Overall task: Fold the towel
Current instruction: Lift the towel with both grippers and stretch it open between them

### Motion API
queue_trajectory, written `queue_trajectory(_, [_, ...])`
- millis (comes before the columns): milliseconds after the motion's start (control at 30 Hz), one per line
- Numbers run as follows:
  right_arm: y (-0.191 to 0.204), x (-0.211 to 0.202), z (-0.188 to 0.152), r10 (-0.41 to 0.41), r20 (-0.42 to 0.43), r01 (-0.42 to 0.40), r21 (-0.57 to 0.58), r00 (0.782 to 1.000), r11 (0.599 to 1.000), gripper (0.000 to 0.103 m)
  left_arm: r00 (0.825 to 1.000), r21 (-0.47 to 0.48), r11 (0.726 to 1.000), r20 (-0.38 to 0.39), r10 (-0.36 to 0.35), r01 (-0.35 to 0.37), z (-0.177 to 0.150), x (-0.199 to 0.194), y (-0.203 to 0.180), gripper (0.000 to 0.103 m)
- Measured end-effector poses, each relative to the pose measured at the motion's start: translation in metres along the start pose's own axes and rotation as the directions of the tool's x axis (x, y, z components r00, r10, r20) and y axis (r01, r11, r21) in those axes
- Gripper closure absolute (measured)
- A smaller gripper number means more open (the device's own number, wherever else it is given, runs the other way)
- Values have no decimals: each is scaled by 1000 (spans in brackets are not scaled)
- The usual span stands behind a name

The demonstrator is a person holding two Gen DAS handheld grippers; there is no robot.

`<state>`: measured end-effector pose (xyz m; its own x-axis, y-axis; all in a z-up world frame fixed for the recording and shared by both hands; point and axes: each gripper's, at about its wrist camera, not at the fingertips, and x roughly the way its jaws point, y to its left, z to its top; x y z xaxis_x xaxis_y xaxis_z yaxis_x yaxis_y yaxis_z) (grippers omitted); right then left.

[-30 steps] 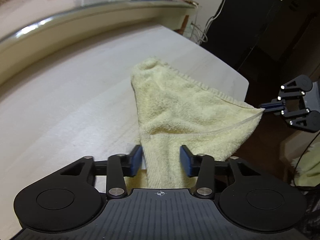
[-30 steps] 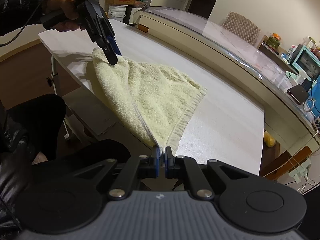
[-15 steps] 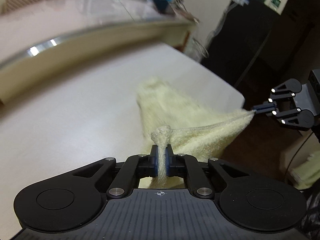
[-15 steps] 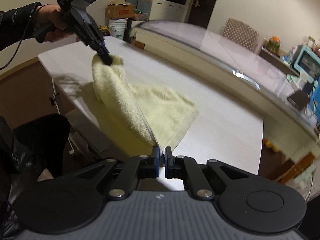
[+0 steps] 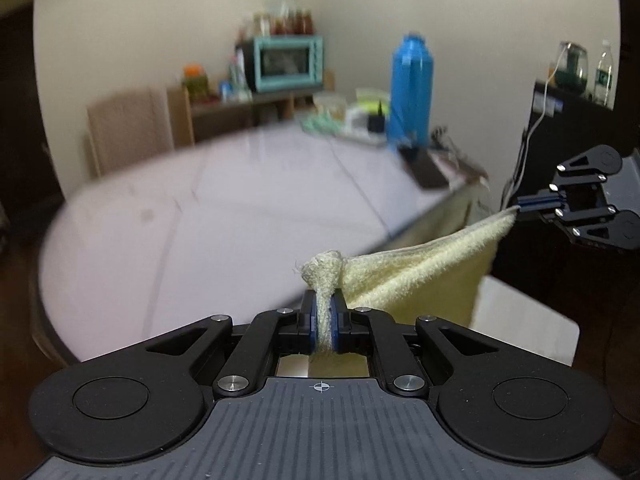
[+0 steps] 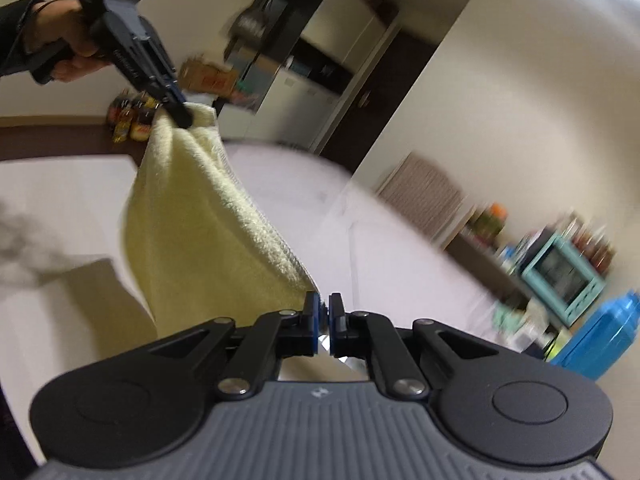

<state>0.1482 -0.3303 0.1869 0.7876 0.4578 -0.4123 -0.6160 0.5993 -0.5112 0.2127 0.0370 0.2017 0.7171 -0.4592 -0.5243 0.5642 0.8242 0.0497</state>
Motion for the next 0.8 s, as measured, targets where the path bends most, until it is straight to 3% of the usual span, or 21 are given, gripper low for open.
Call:
queue_trajectory(133, [22,-16,-14,28,11,-28,-14,1000,1000,98,1000,8,1000,-8,2,-2,-35,-15,-28,96])
queue_trajectory(333, [93,-35,-83,161,-53,-160,21,986,987,98,995,-42,997,-66,-74,71,-170,-13,-68,96])
queue_trajectory(500, [133,-50,-120,236,-109,-229,71,966,971,98,988,-160,981,-85,-127,113,-244,-15,-79,96])
queue_trajectory(800, [162,-60,-138,309,-149,-294,117,939,949,98,983,-74,990,-127,-131,122,-258,-14,-94,94])
